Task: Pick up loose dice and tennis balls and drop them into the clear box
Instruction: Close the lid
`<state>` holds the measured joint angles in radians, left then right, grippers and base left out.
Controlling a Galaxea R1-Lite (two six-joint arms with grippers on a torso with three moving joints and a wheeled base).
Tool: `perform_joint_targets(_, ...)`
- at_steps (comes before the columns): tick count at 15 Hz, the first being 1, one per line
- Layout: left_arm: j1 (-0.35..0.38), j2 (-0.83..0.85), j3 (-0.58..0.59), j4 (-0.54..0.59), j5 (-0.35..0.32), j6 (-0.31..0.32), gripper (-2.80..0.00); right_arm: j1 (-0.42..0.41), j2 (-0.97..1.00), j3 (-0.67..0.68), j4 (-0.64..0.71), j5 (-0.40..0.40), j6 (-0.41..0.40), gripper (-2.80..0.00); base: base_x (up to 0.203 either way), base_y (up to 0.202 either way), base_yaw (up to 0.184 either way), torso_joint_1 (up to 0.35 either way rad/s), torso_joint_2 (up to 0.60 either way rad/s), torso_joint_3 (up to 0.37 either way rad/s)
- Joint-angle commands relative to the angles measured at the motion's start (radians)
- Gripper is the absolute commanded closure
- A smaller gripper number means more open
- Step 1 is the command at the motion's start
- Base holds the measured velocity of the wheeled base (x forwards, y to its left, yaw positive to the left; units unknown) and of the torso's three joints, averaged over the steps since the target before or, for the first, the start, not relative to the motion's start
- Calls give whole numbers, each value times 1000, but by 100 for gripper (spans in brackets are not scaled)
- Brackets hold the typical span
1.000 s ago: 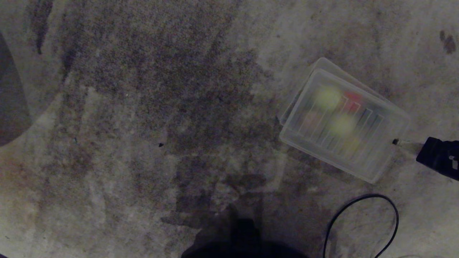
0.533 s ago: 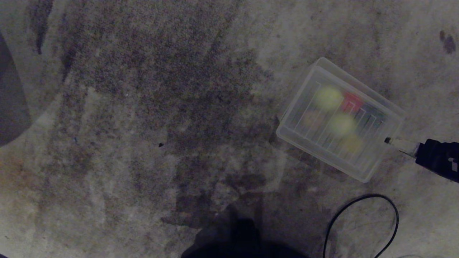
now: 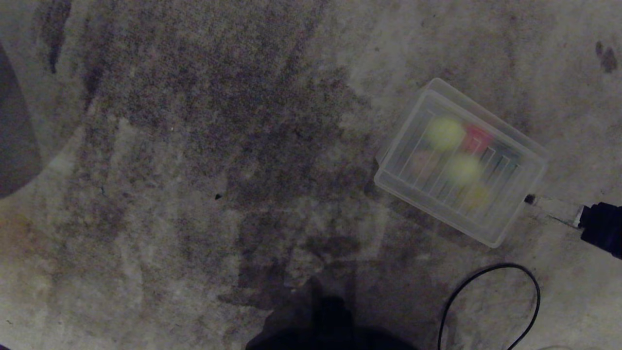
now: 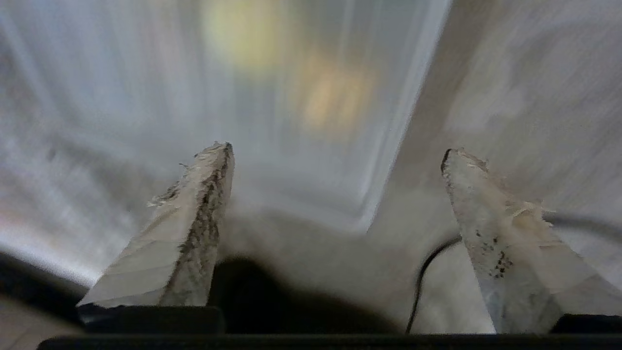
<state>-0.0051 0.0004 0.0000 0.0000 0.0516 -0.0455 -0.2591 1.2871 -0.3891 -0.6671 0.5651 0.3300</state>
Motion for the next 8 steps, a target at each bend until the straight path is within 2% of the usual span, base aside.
perform_joint_targets(1, 1, 1, 2, 0, 1, 0, 0, 30, -80, 12, 94, 4, 31, 0, 0, 0, 0, 0, 0, 0)
perform_joint_targets(3, -1, 1, 2, 0, 1, 0, 0, 71, -87, -7, 204, 3, 68, 0, 0, 0, 0, 0, 0, 0)
perform_joint_targets(6, 0, 1, 2, 0, 1, 0, 0, 151, -87, -82, 438, -2, 69, 0, 0, 0, 0, 0, 0, 0)
perform_joint_targets(8, 1, 1, 2, 0, 1, 0, 0, 195, -59, -126, 540, 0, 75, 0, 0, 0, 0, 0, 0, 0)
